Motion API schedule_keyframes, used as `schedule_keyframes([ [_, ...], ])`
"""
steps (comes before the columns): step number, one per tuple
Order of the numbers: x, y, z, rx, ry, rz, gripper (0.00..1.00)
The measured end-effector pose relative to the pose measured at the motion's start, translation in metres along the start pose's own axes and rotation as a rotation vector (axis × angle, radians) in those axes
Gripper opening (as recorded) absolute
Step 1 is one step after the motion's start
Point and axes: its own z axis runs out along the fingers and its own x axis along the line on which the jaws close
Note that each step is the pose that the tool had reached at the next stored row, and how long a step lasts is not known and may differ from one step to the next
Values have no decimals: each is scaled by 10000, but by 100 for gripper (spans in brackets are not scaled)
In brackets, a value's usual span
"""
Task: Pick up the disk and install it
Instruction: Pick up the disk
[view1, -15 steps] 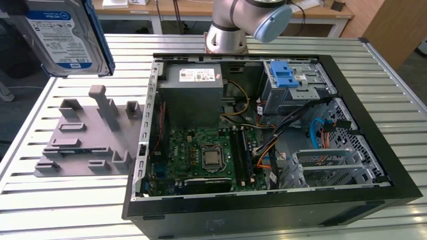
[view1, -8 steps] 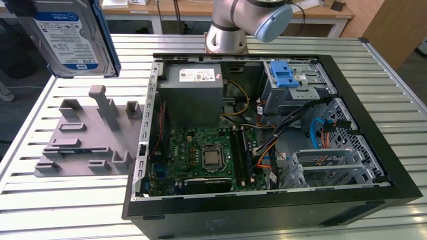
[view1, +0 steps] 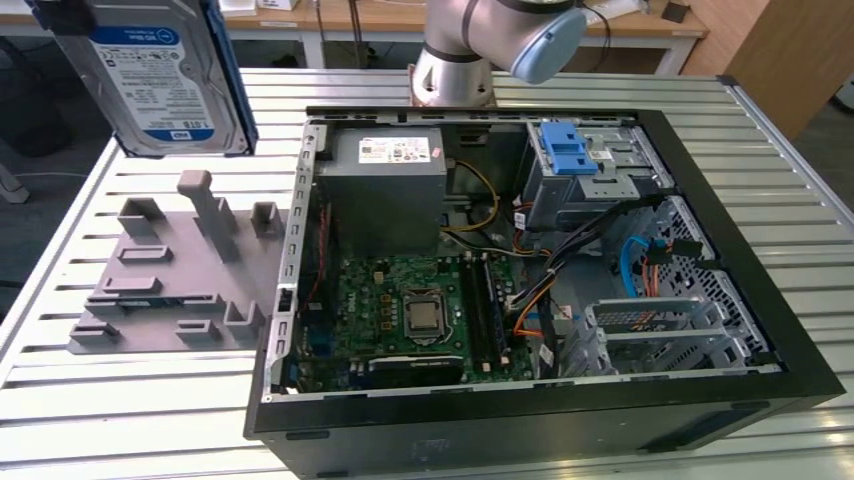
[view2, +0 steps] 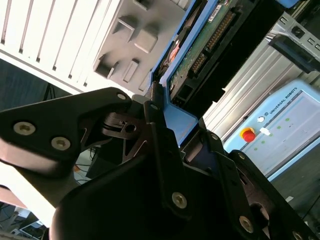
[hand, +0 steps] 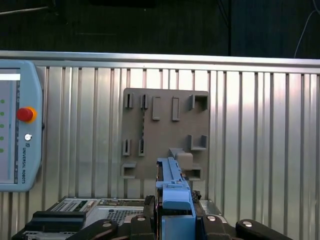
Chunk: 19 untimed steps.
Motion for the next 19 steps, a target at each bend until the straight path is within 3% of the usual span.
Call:
schedule_keyframes([
  [19, 41, -317, -3, 0, 0, 0, 36],
])
